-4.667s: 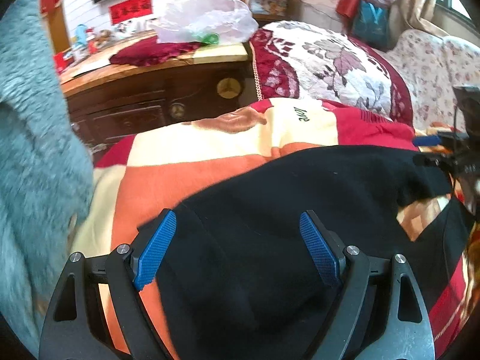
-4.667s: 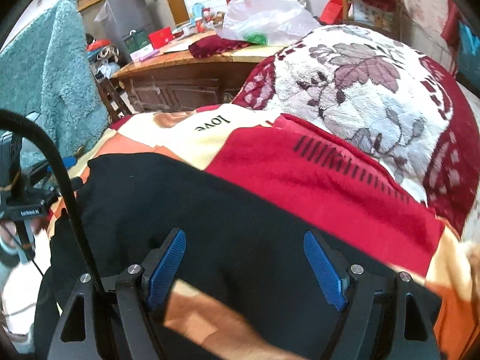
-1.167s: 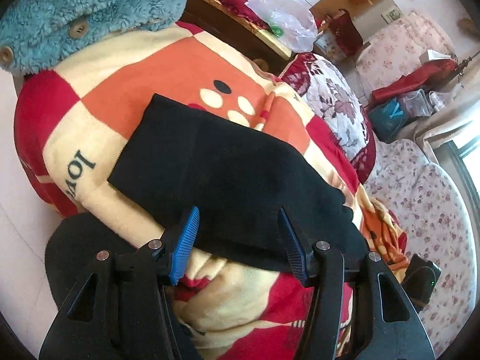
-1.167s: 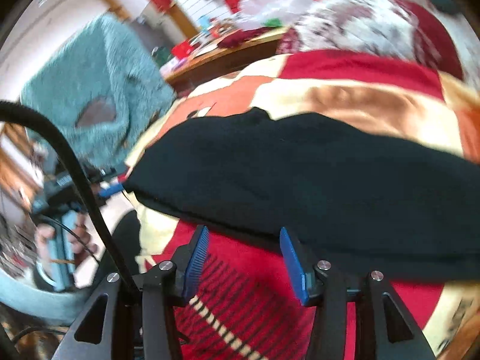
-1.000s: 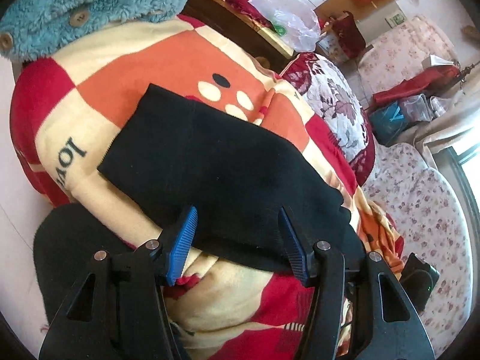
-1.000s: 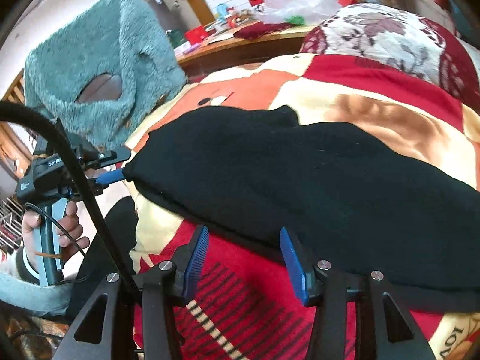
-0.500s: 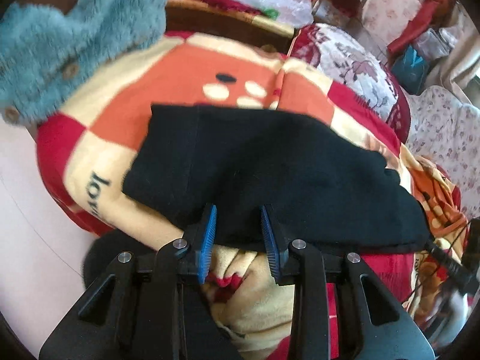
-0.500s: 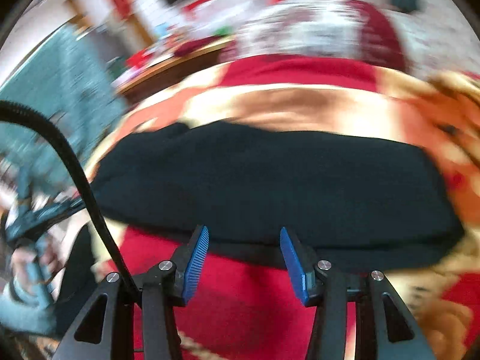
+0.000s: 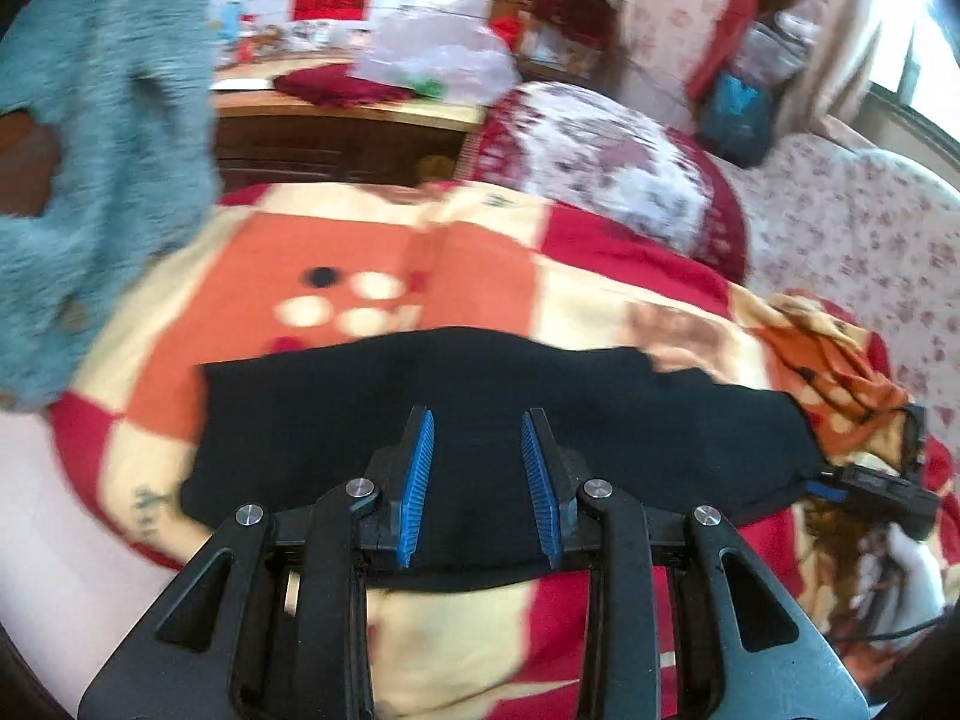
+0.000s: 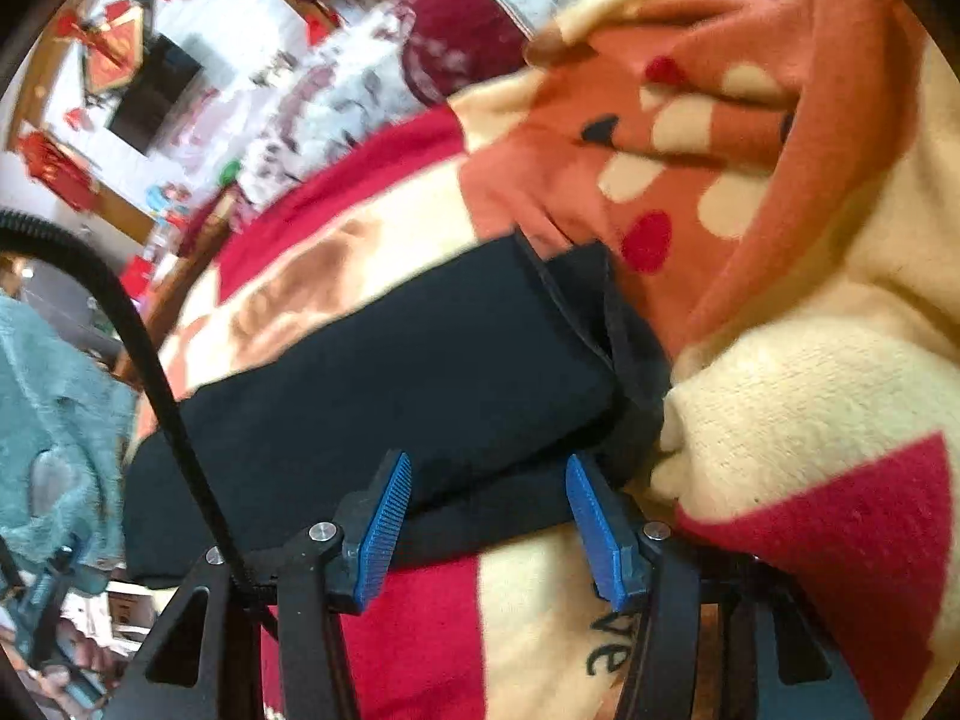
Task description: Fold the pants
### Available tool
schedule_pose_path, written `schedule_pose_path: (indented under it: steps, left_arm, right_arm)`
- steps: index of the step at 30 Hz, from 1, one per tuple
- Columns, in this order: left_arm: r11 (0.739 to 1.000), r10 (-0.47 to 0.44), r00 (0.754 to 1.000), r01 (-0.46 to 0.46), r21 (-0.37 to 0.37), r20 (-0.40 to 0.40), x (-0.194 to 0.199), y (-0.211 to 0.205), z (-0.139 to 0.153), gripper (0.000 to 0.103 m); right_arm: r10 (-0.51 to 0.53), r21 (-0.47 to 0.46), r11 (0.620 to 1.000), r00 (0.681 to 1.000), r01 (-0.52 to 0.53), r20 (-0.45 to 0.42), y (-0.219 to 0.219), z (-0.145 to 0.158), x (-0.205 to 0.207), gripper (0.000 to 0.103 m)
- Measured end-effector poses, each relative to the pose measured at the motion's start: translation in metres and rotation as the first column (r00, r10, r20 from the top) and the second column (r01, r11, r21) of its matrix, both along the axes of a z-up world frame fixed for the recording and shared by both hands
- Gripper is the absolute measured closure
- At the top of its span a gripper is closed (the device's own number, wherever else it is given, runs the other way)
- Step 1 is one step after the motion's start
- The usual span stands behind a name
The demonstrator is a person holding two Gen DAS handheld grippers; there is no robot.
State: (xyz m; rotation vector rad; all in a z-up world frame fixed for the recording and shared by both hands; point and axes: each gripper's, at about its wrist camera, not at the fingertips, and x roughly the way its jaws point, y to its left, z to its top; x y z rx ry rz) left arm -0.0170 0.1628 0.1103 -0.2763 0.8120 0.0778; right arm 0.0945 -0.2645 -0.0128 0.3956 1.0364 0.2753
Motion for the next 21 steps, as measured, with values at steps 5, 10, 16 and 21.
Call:
schedule_pose_path:
  steps: [5,10,16,21]
  left_arm:
    - [0.980,-0.189,0.982,0.188,-0.058,-0.016,0.036,-0.053,-0.012,0.061]
    - [0.941,-0.335,0.941,0.332,-0.064,-0.045,0.073,-0.114,-0.028,0.061]
    - [0.896,-0.444,0.889,0.437,-0.078,-0.115,0.108,-0.178,-0.053,0.061]
    - [0.879,-0.474,0.874,0.461,-0.123,-0.112,0.108,-0.200,-0.060,0.061]
  right_arm:
    - [-0.028,0.059,0.998,1.000,0.029,-0.009,-0.004,-0.007,0.001,0.050]
    - [-0.102,0.158,0.983,0.993,0.092,0.060,-0.014,-0.014,0.010,0.071]
    - [-0.058,0.172,0.985,0.988,0.033,0.143,-0.017,-0.004,0.007,0.098]
    - [-0.051,0.073,0.997,0.980,0.038,0.191,-0.026,0.021,-0.007,0.098]
